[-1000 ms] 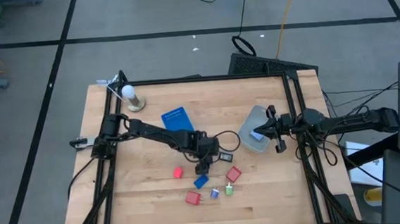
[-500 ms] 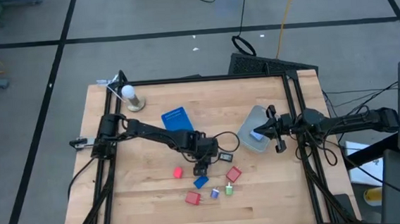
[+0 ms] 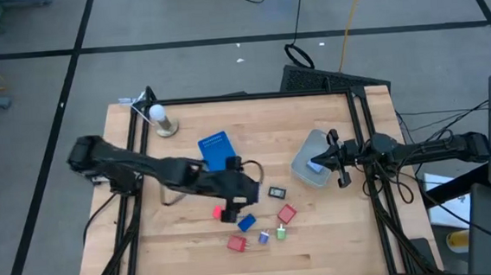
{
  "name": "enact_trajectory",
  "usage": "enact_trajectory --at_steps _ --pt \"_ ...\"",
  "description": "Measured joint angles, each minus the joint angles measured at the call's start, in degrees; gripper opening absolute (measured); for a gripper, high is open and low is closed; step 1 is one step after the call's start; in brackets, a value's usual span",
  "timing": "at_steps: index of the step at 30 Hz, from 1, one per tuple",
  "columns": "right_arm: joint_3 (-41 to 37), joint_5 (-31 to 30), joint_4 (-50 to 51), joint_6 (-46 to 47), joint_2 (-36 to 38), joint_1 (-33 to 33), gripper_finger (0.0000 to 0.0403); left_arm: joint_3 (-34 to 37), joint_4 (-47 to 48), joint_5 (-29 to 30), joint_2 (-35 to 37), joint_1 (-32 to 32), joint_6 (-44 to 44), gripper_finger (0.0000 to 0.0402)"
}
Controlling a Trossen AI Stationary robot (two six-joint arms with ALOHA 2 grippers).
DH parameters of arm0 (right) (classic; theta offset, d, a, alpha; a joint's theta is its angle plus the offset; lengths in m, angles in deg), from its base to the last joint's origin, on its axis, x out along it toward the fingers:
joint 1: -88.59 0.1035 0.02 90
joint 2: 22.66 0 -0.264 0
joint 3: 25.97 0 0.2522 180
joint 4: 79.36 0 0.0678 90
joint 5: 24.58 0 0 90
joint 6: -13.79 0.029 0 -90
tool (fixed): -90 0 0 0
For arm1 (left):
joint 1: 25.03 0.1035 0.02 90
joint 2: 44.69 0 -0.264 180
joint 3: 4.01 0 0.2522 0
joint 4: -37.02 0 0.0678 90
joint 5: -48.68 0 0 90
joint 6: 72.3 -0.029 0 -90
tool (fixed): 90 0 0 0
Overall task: Pick & Place Office items
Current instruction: Put the dark blue digital clock into the blue bin
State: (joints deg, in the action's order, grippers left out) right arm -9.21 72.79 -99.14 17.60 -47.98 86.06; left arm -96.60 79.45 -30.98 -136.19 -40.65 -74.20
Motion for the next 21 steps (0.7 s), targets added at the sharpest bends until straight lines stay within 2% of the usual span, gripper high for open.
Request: enact_trajectory --at_steps 5,13,21 --pt "0.0 0.0 0.0 0.0 0.0 0.0 0.0004 3.9 -1.3 2.1 10.6 -2.7 -0.6 0.0282" --pt "0.0 0.0 0.1 -0.2 0.0 0.0 0.0004 17.7 -7.2 12.1 28.0 -4.8 3.7 0.0282" --pt "0.0 -0.1 0.0 -0.2 0.0 0.0 0.0004 33.4 -15.0 13.4 43.7 -5.5 5.6 0.029"
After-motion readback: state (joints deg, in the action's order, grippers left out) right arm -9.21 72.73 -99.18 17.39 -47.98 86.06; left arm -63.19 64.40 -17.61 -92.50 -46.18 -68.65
